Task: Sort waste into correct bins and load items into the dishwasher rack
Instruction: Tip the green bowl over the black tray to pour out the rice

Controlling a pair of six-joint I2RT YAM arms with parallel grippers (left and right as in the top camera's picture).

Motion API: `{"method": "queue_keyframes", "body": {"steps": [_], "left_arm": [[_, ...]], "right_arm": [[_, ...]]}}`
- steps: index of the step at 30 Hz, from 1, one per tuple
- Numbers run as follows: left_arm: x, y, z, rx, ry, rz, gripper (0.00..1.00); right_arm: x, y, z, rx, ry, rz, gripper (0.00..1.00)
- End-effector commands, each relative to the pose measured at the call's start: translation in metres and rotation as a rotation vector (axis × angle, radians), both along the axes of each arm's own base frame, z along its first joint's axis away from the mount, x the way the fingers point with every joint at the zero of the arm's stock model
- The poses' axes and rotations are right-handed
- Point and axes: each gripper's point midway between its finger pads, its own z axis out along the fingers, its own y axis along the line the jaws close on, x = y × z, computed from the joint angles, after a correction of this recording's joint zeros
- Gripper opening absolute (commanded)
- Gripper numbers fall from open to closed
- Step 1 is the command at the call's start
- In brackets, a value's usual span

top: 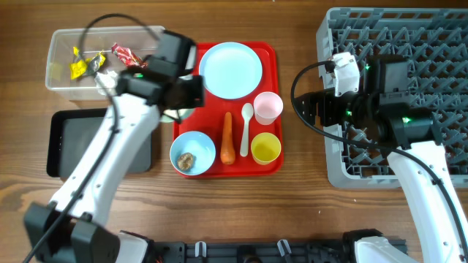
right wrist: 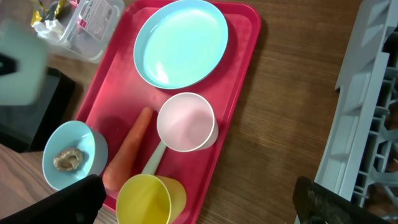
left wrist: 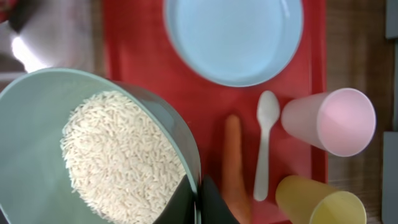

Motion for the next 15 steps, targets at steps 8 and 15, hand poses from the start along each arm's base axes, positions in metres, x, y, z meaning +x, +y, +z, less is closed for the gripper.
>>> {"method": "queue_keyframes", "body": {"steps": [8, 15], "left_arm": [[-0.036, 0.091, -0.009, -0.11, 0.204, 0.236, 0.04], [-0.053, 0.094, -0.025, -0.4, 0.254, 0.142, 0.04]], "right_arm": [[0.005, -0.001, 0.004, -0.005, -0.015, -0.009, 1.0], [0.007, -0.005, 0.003, -0.023, -0.017, -0.026, 1.0]]}}
